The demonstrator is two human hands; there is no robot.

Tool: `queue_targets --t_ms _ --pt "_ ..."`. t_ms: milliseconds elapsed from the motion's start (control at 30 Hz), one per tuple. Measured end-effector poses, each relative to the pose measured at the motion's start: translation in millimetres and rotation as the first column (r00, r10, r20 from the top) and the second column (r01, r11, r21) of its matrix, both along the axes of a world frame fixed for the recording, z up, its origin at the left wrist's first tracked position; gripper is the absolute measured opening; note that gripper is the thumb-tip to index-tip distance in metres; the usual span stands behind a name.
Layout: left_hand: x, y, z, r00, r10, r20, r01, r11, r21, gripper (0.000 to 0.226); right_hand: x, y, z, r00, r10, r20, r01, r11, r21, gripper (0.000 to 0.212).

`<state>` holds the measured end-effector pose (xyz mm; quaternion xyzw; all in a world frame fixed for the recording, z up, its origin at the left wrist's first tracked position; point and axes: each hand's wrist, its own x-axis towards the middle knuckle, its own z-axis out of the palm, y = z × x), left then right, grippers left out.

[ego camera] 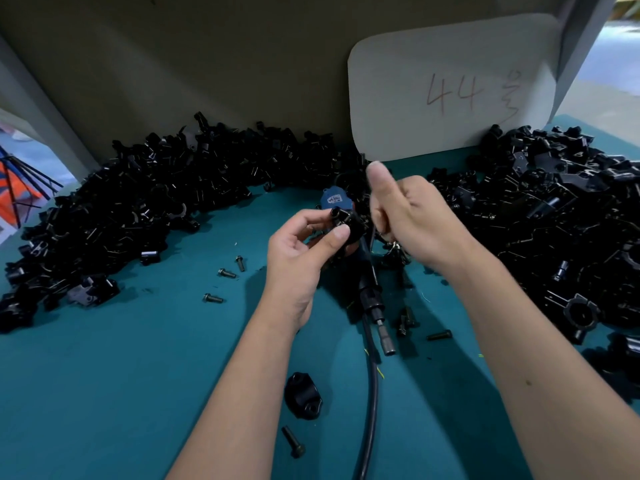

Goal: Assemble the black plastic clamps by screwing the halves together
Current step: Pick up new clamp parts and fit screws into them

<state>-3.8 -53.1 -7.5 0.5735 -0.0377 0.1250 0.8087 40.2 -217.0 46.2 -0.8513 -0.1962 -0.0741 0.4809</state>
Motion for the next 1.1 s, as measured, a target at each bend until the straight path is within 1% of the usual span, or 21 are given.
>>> queue_targets --t_ms 33,100,133,167,200,267,367,400,433,467,500,533,567,600,633,667,733,900,1000,1100 --pt "-1 0 2 1.000 -0.006 -0.030 0.004 0.998 -0.065 0.017 3 -7 0 1.000 -0.023 -0.007 0.022 0.998 -0.059 0.070" --pt "-1 1 5 0.996 -0.023 -0.090 0.003 0.976 -0.217 0.014 8 -20 -4 0.999 -0.033 -0.007 0.029 0.956 -0.292 0.047" --pt "0 3 7 0.993 -0.029 -0.112 -0.004 0.960 -0.282 0.011 10 -25 -5 1.000 -0.009 -0.023 -0.002 0.912 -0.410 0.033" --pt "0 5 7 0.991 -0.031 -0.130 -0.013 0.945 -0.327 0.008 11 -28 -7 0.998 0.023 -0.062 -0.050 0.872 -0.488 0.020" --pt "1 6 7 0.989 -0.030 -0.147 -0.025 0.934 -0.357 0.005 12 -29 -9 0.992 0.052 -0.116 -0.106 0.839 -0.534 0.013" --pt "2 9 7 0.982 -0.035 -0.186 -0.041 0.919 -0.391 0.003 12 -27 -15 0.978 0.090 -0.186 -0.183 0.792 -0.582 0.019" --pt "0 10 8 0.971 -0.064 -0.228 -0.039 0.907 -0.420 0.001 12 -24 -18 0.982 0.083 -0.169 -0.168 0.792 -0.587 0.021" --pt "0 11 8 0.969 -0.074 -0.236 -0.036 0.903 -0.428 0.003 12 -25 -17 0.988 0.071 -0.136 -0.136 0.811 -0.568 0.019" --pt "-1 11 8 0.967 -0.083 -0.242 -0.032 0.899 -0.436 0.009 13 -25 -15 0.994 0.049 -0.097 -0.092 0.852 -0.516 0.015" --pt "-1 10 9 0.966 -0.093 -0.241 -0.024 0.896 -0.442 0.020 13 -25 -14 0.998 0.019 -0.067 -0.045 0.909 -0.414 0.012" --pt "-1 10 9 0.967 -0.094 -0.238 -0.022 0.896 -0.443 0.034 12 -24 -13 0.998 -0.005 -0.059 -0.010 0.968 -0.249 0.010" --pt "-1 9 9 0.968 -0.086 -0.236 -0.027 0.899 -0.437 0.048 11 -21 -11 0.997 -0.008 -0.071 0.005 0.999 -0.037 0.008" --pt "-2 9 9 0.970 -0.078 -0.231 -0.029 0.904 -0.427 0.057 10 -17 -9 0.996 0.006 -0.094 0.010 0.985 0.170 0.007" --pt "-2 8 9 0.971 -0.073 -0.227 -0.029 0.909 -0.415 0.062 8 -12 -9 0.993 0.030 -0.112 0.009 0.944 0.331 0.007" --pt "-2 8 9 0.973 -0.071 -0.222 -0.026 0.913 -0.407 0.064 7 -7 -9 0.992 0.051 -0.118 0.005 0.903 0.429 0.006" --pt "-2 8 9 0.974 -0.072 -0.217 -0.022 0.915 -0.403 0.065 5 -2 -10 0.992 0.060 -0.112 -0.001 0.884 0.467 0.005" --pt "-2 8 9 0.975 -0.082 -0.208 -0.007 0.920 -0.393 0.064 3 6 -13 0.996 0.047 -0.069 -0.011 0.892 0.452 0.002" --pt "-4 8 10 0.972 -0.128 -0.198 0.062 0.949 -0.310 0.050 1 15 -16 1.000 -0.008 0.019 -0.001 0.887 0.462 0.004" --pt "-5 8 9 0.970 -0.142 -0.195 0.079 0.951 -0.299 0.046 -1 19 -18 0.999 -0.006 0.051 -0.015 0.919 0.393 0.004" --pt "-5 10 10 0.969 -0.154 -0.194 0.087 0.946 -0.312 0.046 0 18 -20 1.000 0.007 0.019 -0.013 0.944 0.329 0.005"
